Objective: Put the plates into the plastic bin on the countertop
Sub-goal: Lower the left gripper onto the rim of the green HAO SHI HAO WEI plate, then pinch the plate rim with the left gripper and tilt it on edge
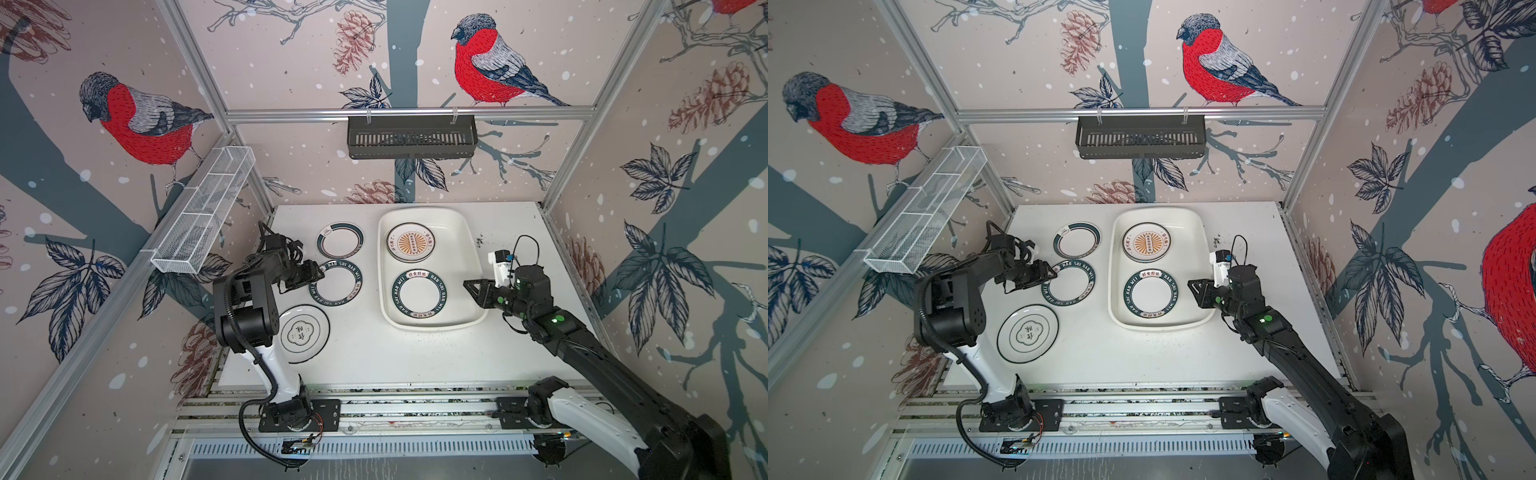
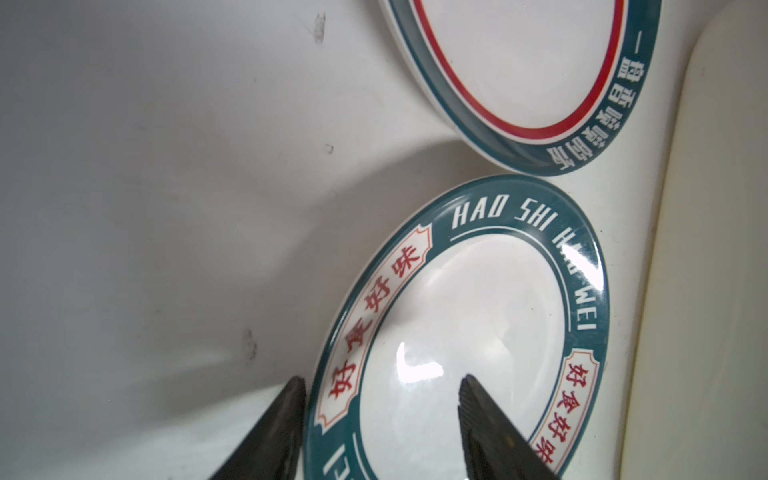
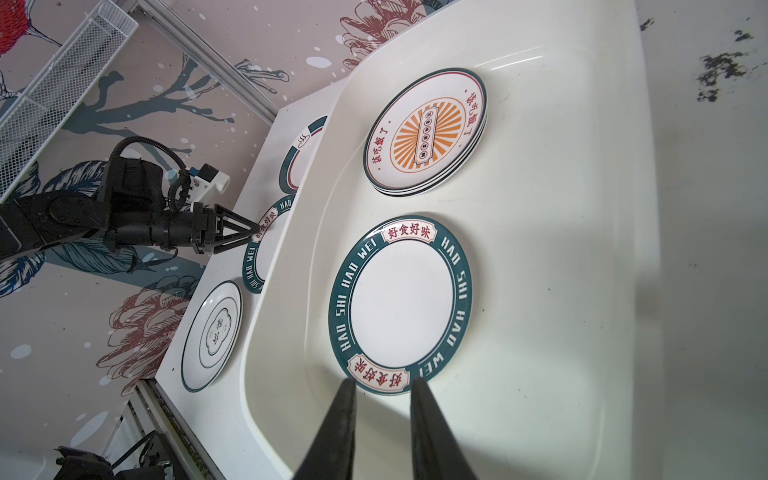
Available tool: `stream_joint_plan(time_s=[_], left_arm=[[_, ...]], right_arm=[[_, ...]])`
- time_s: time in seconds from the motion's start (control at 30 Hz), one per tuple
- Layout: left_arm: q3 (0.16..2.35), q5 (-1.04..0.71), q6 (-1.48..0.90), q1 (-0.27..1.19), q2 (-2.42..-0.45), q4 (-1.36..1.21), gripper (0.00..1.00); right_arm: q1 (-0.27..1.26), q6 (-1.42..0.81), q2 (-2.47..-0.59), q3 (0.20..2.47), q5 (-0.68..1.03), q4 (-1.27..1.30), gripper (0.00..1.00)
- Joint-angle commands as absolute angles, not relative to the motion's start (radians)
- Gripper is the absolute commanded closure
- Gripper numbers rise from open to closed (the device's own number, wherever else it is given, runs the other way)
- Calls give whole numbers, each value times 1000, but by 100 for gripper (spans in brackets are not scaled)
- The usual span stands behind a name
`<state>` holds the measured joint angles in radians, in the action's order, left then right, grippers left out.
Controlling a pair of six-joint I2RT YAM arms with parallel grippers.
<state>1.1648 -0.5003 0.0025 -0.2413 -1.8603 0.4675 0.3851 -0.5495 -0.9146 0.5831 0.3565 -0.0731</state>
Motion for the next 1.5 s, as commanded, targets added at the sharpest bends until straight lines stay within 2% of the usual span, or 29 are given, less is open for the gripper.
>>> stream_joint_plan(time_s=[0.0,0.23,0.7,0.9,0.97,1.03,1.47], left_arm=[[1181,-565,48,-242,-1877,515,44],[1169,-604,79,-242,-1877,513,45],[1159,-665,154,-242,-1903,515,53],[1160,-716,168,-242,-1916,511,66],[1158,-735,176,-242,-1917,510,66],[1154,-744,181,-242,-1917,503,72],[1167,-822,202,-243,-1969,521,73]], right_arm=[[384,-561,-919,580,348,-31,75],[382,-571,-930,583,351,-25,75],[383,-591,-942,578,354,-6,77],[382,-595,-943,577,353,-2,77],[382,-598,-945,574,355,1,77],[383,-597,-945,571,354,3,78],[382,-607,-966,550,366,33,78]])
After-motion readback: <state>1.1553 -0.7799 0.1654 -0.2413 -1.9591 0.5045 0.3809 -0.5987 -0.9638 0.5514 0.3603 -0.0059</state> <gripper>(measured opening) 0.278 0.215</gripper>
